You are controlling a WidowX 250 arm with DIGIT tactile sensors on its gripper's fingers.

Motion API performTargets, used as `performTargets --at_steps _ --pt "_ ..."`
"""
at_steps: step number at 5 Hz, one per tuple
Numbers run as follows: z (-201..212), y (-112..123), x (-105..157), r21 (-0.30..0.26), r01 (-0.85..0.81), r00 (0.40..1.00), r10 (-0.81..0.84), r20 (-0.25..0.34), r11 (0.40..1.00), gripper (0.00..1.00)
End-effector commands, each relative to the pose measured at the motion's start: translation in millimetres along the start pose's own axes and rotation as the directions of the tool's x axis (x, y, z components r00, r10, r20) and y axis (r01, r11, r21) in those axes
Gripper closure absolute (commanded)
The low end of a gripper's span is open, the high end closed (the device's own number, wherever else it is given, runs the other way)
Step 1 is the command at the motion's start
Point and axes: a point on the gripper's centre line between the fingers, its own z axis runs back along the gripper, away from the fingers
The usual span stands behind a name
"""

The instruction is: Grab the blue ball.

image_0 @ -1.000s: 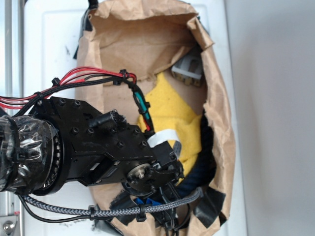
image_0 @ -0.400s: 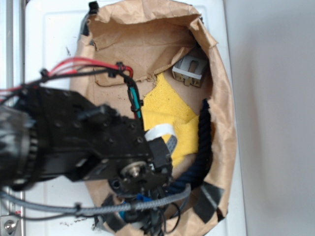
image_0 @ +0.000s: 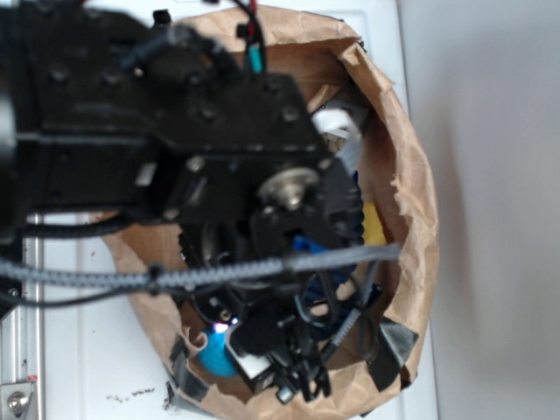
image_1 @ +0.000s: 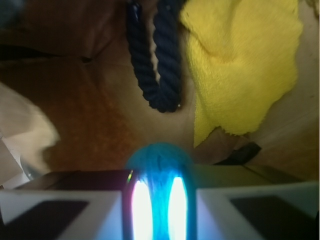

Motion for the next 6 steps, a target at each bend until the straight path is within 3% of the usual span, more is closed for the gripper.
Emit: performTargets --at_steps 1,2,3,4,5,6 --pt "2.6 -9.6 27.4 0.01 0.016 0.996 -0.017 0.093 1.0 1.0" --pt "-1.1 -9.6 33.7 0.025 0.013 0.994 -0.015 0.107 1.0 1.0" --pt "18.2 -7.6 35.2 0.091 0.028 0.986 -0.043 0.164 0.995 1.0" --pt "56.2 -4.6 36.2 0.274 0.116 0.948 -0.188 0.257 0.955 1.0" --pt "108.3 5.0 41.4 0.463 0.092 0.883 -0.287 0.371 0.882 1.0" --pt "141.7 11.1 38.1 0.432 0.114 0.854 -0.311 0.417 0.895 1.0"
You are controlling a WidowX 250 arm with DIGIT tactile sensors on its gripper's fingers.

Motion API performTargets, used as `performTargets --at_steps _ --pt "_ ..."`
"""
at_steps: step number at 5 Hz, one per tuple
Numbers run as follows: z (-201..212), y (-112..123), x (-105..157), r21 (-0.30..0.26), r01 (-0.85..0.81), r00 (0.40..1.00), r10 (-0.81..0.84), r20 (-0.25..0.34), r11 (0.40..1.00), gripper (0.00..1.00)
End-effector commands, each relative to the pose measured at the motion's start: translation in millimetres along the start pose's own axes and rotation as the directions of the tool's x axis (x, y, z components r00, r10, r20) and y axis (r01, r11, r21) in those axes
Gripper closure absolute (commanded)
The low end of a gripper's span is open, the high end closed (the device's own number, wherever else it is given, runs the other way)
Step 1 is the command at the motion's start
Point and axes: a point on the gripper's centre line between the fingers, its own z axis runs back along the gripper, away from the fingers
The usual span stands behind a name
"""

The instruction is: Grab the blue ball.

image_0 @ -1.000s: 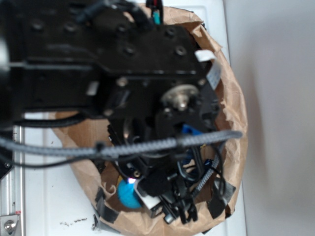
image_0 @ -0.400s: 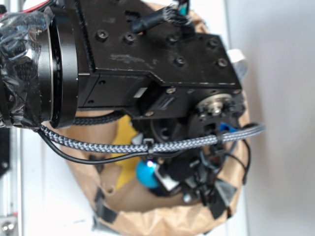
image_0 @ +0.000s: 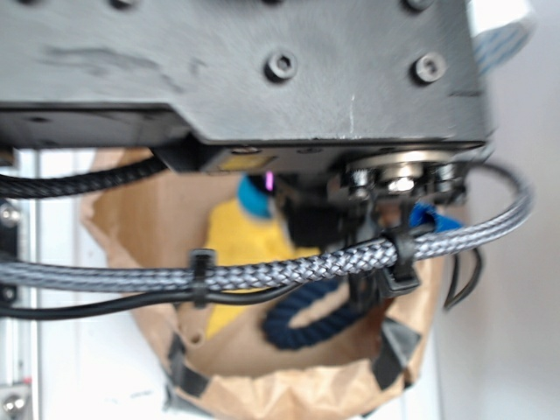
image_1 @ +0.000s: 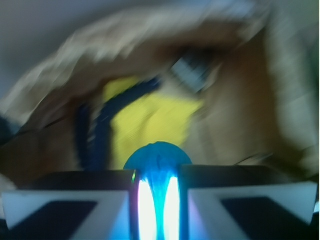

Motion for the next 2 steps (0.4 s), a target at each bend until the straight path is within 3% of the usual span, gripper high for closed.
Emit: performTargets --at_steps 1,2 --pt "61.6 29.3 4.0 -0.163 0.008 0.99 0.015 0.141 0.987 1.0" --pt "55.9 19.9 -6.9 -0.149 0.021 0.991 -0.001 0.132 0.989 1.0"
